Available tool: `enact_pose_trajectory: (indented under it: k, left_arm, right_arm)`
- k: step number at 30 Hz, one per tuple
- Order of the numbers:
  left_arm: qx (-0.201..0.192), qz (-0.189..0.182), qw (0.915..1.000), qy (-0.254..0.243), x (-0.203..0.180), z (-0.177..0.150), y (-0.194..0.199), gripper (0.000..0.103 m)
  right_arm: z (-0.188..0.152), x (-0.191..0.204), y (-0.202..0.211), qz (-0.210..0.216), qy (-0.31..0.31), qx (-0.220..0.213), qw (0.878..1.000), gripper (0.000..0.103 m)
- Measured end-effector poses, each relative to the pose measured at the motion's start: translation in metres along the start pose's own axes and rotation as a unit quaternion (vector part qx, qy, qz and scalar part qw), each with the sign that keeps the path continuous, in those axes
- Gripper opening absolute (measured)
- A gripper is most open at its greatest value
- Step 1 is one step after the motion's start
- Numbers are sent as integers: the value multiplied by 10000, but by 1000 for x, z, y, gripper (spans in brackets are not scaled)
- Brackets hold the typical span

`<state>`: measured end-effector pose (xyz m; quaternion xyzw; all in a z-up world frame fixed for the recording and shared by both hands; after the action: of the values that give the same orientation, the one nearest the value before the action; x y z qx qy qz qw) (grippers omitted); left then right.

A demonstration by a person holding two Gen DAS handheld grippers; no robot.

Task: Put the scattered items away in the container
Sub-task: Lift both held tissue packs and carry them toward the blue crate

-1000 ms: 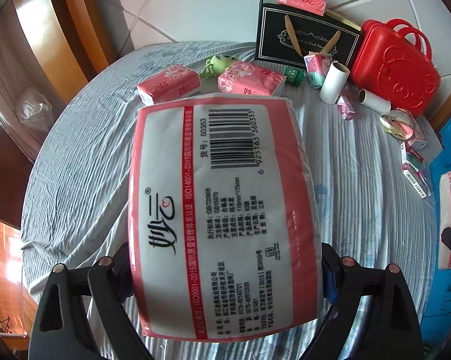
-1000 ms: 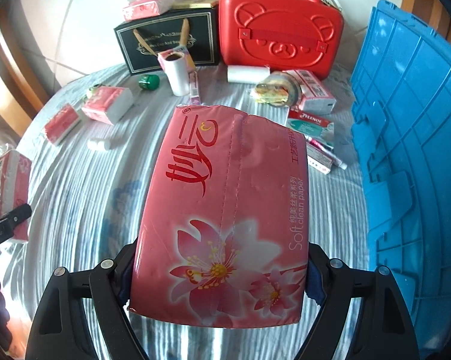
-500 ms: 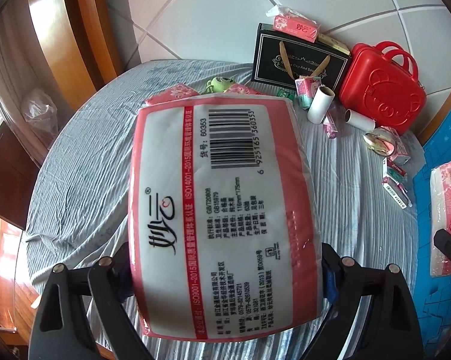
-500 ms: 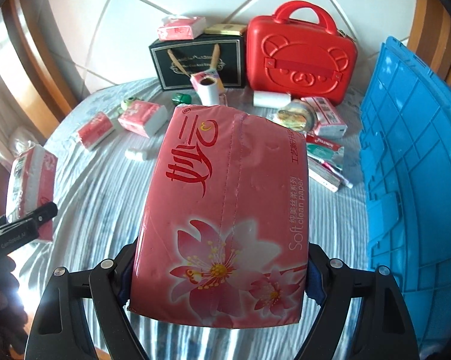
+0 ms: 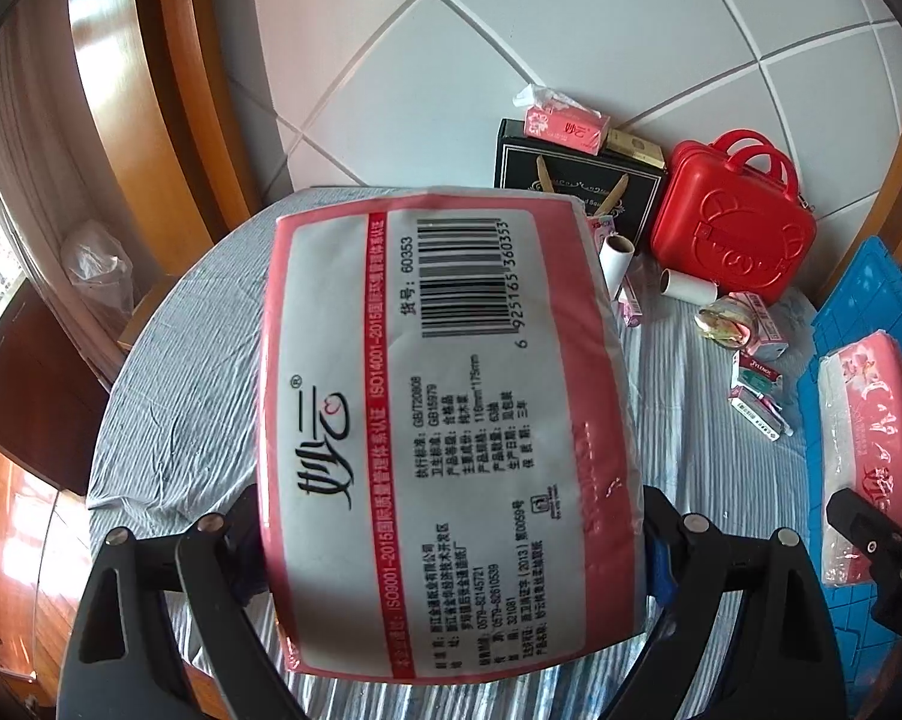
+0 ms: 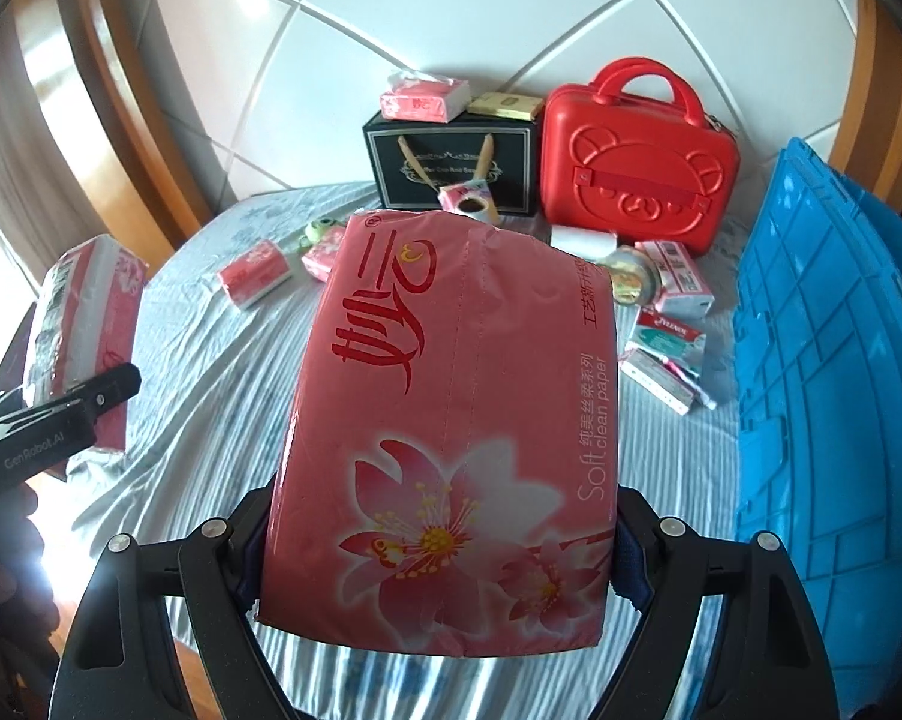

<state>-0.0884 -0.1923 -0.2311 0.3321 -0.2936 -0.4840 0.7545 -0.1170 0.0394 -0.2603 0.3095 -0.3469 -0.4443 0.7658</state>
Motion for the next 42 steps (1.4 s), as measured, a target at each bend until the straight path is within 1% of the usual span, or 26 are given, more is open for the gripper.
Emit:
enact_pose_trajectory:
  k: [9, 13, 23, 28, 35, 42]
  left_arm:
    - [-390, -91, 9992, 89, -1, 22, 60, 92]
    - [-643, -67, 9979, 101, 0, 32, 88, 92]
    - [-1002, -207, 9945, 225, 1, 53, 140, 92]
    - [-1162, -234, 9927, 221, -1, 59, 160, 92]
    - [-1390, -164, 9900, 173, -5, 64, 178, 92]
    - [-1429, -136, 9896, 72, -16, 65, 184, 92]
  right_arm:
    - [10, 16, 45, 204, 130, -233, 9994, 85]
    - [17, 20, 71, 284, 149, -443, 9985, 85]
    - [33, 27, 120, 473, 192, -860, 9950, 85]
    - [37, 29, 135, 533, 241, -975, 9935, 85]
    - [44, 37, 159, 523, 415, -1240, 9900, 85]
    - [46, 36, 168, 542, 439, -1304, 9890, 85]
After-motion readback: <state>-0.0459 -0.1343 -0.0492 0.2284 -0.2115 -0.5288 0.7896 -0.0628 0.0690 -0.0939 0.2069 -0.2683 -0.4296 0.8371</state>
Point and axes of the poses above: each gripper's, at about its wrist camera, not at the fingertips, and y roughly against the way its jaws point, x to its left, z to its top, the point moved 8 cm from there along -y, roughly the way its jaws point, and after that the axes turned 10 degrees about z, right-handed, at the moved point
